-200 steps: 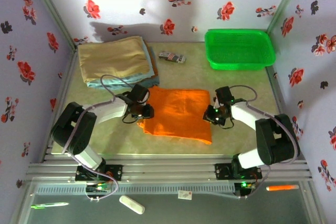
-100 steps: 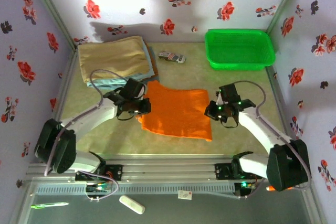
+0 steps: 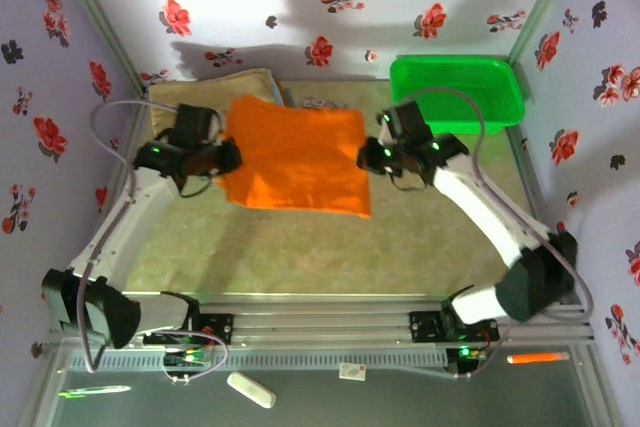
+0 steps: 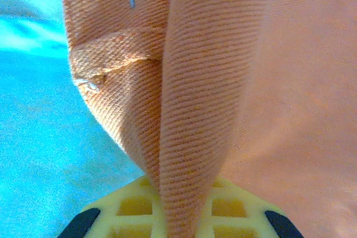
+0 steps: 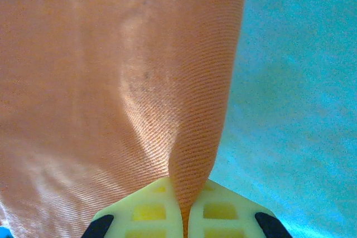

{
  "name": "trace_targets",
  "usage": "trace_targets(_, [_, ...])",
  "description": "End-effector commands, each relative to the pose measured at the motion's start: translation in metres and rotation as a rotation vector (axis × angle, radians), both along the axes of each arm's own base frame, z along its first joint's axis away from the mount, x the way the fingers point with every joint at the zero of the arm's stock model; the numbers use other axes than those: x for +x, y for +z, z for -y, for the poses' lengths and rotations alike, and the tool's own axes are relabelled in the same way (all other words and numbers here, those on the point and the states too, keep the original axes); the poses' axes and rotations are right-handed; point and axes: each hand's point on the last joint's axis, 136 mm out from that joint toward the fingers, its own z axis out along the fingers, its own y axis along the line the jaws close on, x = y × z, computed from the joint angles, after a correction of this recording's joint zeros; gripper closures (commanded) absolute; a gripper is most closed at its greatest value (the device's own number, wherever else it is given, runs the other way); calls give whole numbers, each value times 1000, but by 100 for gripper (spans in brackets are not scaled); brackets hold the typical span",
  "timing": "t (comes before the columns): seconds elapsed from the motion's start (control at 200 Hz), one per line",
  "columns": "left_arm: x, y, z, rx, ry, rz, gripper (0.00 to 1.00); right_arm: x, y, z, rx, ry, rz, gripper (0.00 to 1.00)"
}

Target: Fold and stack the trousers

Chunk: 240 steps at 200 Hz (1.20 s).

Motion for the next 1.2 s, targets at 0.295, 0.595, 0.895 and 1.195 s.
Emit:
trace_targets(0.295, [73, 59, -149, 84, 331, 192, 100, 167, 21, -122, 92, 76, 87, 100])
trace_targets(0.595, [119, 39, -175, 87, 356, 199, 100, 227, 20, -125, 228, 16, 170, 100])
trace_targets(0.895, [135, 47, -201, 115, 394, 218, 100, 248, 20, -133, 298, -9, 216, 100])
trace_targets(1.195, [145, -24, -232, 36, 535, 135, 100, 274, -21, -134, 356, -69, 167, 73])
